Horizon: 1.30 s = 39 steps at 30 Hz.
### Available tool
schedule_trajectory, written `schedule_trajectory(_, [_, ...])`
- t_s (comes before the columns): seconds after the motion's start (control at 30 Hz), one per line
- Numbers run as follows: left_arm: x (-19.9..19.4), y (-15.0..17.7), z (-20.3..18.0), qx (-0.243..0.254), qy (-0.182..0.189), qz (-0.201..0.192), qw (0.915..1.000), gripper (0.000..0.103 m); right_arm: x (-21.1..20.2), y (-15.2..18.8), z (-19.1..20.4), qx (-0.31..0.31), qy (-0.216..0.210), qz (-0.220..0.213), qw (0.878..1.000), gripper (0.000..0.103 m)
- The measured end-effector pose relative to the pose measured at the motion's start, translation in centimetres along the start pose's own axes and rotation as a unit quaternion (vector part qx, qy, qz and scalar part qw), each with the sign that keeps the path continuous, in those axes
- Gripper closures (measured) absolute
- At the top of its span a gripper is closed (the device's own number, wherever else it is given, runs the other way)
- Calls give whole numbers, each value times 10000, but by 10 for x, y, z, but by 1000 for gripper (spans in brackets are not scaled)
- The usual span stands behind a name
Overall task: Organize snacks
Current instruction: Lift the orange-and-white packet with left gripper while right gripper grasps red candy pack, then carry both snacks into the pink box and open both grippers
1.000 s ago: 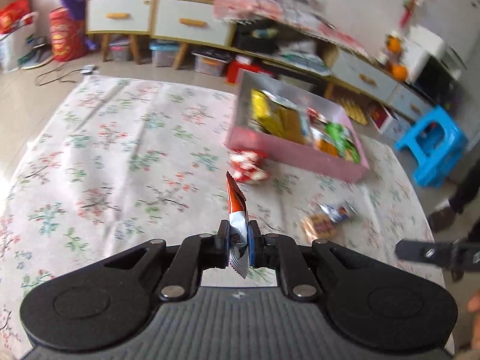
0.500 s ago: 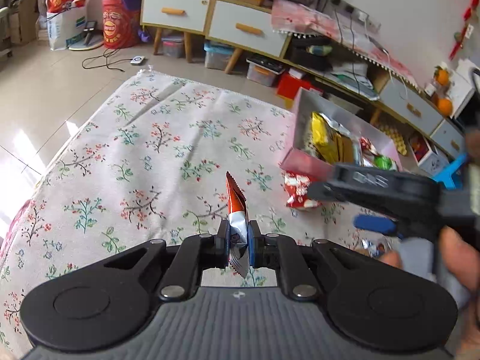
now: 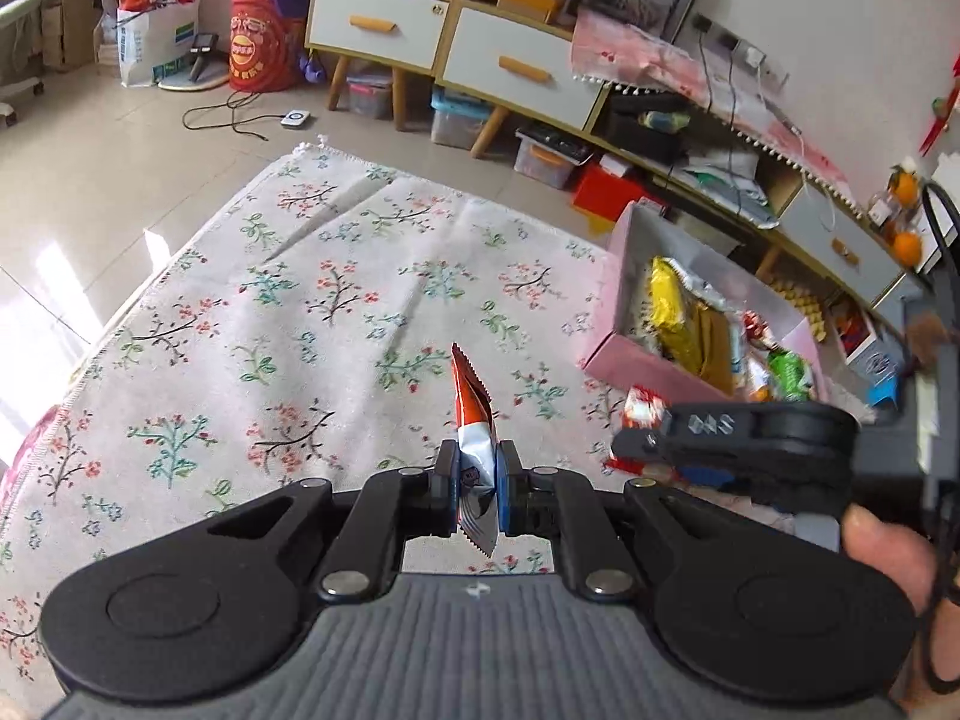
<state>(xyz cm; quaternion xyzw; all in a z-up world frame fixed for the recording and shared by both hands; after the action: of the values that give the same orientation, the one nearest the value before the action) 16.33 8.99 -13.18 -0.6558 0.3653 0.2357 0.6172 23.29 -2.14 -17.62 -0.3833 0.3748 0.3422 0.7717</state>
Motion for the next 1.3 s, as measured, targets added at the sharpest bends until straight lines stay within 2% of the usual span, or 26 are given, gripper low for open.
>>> schedule_trajectory(0.13, [-2,-9,-6,97,163,-120,9997,93,-21,-8,-18,240,-193,6,9995,70])
schedule_trajectory(0.2, [-4,-20,-6,90,293,-302,9991,93,-37,-16,-25,354,-395,-93,9985,70])
schedule_trajectory(0.33, [3,-46,-13,91,564,-598,9966,93,-74,-52,-45,721,-737,-713,9921,70])
schedule_trajectory(0.4, [7,-59,-28,215,718,-742,9944,93,-83,-70,-68,1038,-746,-1003,9867,70])
schedule_trajectory(0.5, [14,-82,-54,502,832,-1065,9896,93,-84,-88,-102,1487,-571,-1258,9792,70])
schedule_trajectory(0.57, [24,-92,-75,665,991,-1170,9859,93,-82,-97,-117,1769,-615,-1334,9732,70])
schedule_trajectory(0.63, [38,-97,-94,813,1141,-1169,9832,93,-80,-102,-126,1950,-710,-1398,9682,70])
schedule_trajectory(0.73, [60,-99,-116,983,1329,-1026,9809,93,-75,-106,-126,1816,-694,-1500,9694,69])
schedule_trajectory(0.83, [78,-102,-126,1034,1392,-942,9803,92,-72,-106,-111,1553,-923,-1553,9712,69])
schedule_trajectory(0.9, [89,-103,-132,1203,1487,-764,9786,88,-71,-108,-97,1343,-1057,-1671,9710,66])
schedule_trajectory(0.93, [94,-103,-130,1220,1384,-736,9801,83,-70,-108,-92,1250,-995,-1737,9717,64])
schedule_trajectory(0.97, [95,-103,-125,1177,1219,-763,9826,77,-70,-107,-88,1182,-955,-1794,9720,52])
schedule_trajectory(1.03, [93,-98,-122,1270,1191,-694,9823,78,-69,-105,-88,1141,-835,-1851,9725,36])
schedule_trajectory(1.13, [83,-95,-112,1286,1048,-723,9835,78,-74,-107,-98,1304,-801,-1774,9722,36])
schedule_trajectory(1.3, [70,-92,-102,904,1051,-620,9884,76,-88,-108,-128,1886,-714,-1752,9637,36])
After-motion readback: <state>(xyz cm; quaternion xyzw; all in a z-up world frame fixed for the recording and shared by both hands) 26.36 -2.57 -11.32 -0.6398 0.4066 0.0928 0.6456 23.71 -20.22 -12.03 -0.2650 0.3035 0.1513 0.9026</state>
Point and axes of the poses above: each gripper's, at about its wrist camera, not at the fingertips, and x roughly the way its jaws point, z to its left, y to its underside, the point moved 10 cm from there along x, roughly the way its jaws point, and after that the axes turned 13 degrees about x, right-handed, at the moved point
